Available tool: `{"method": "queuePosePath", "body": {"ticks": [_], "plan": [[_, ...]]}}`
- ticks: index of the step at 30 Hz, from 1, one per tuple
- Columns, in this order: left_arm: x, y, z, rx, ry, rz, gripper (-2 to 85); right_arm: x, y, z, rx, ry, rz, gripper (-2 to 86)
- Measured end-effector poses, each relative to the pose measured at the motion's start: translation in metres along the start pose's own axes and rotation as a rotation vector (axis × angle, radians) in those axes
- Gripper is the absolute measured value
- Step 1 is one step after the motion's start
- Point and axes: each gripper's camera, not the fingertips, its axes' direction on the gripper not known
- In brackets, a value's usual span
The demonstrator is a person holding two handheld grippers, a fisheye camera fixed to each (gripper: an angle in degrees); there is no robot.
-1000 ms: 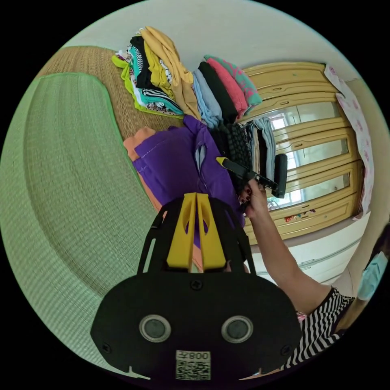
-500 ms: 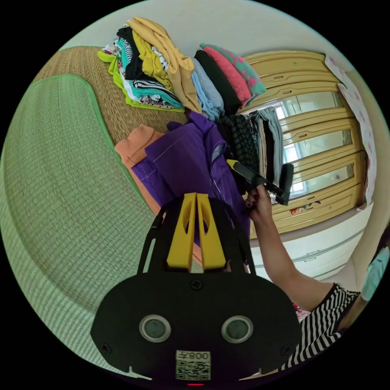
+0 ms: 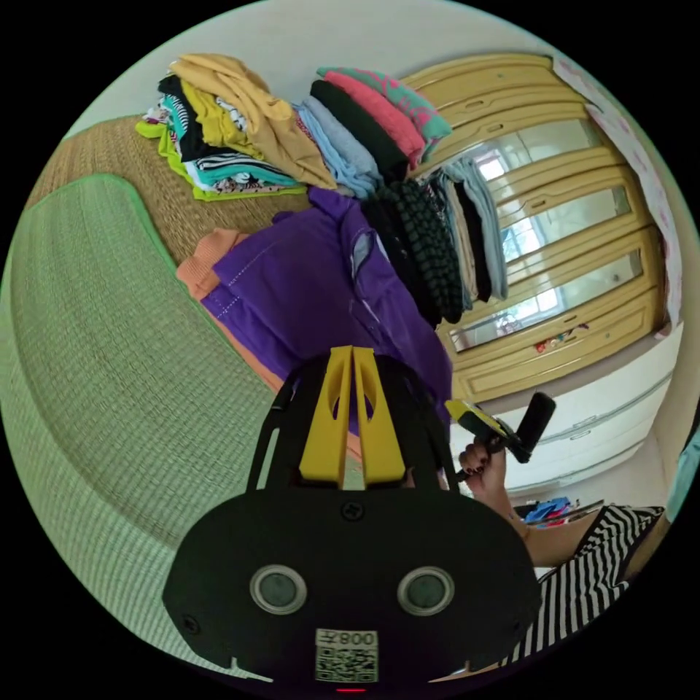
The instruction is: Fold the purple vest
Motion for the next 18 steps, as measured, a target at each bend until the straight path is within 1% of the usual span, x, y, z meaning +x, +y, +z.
{"method": "queuePosePath", "body": {"ticks": [2, 3, 6, 9, 13, 15, 18], "plan": [[-0.001, 0.008, 0.012, -0.09, -0.078, 0.013, 0.1, -0.011, 0.01, 0.033, -0.135, 0.043, -0.016, 0.1], [-0.002, 0.01, 0.014, -0.106, -0.084, 0.009, 0.1, -0.012, 0.013, 0.039, -0.154, 0.054, -0.01, 0.1], [-0.003, 0.023, 0.01, -0.079, -0.065, 0.001, 0.1, -0.015, 0.015, 0.041, -0.146, 0.057, -0.005, 0.1], [0.0, 0.036, 0.014, -0.123, -0.106, 0.035, 0.1, -0.019, 0.015, 0.046, -0.15, 0.074, -0.017, 0.1], [0.004, 0.069, -0.003, -0.076, -0.081, 0.08, 0.2, -0.031, 0.019, 0.046, -0.127, 0.12, -0.048, 0.1], [0.008, 0.09, -0.015, -0.073, -0.131, 0.125, 0.2, -0.035, 0.018, 0.046, -0.124, 0.134, -0.045, 0.1], [0.012, 0.133, -0.032, -0.127, -0.308, 0.221, 0.2, -0.039, 0.016, 0.045, -0.125, 0.135, -0.029, 0.1]]}}
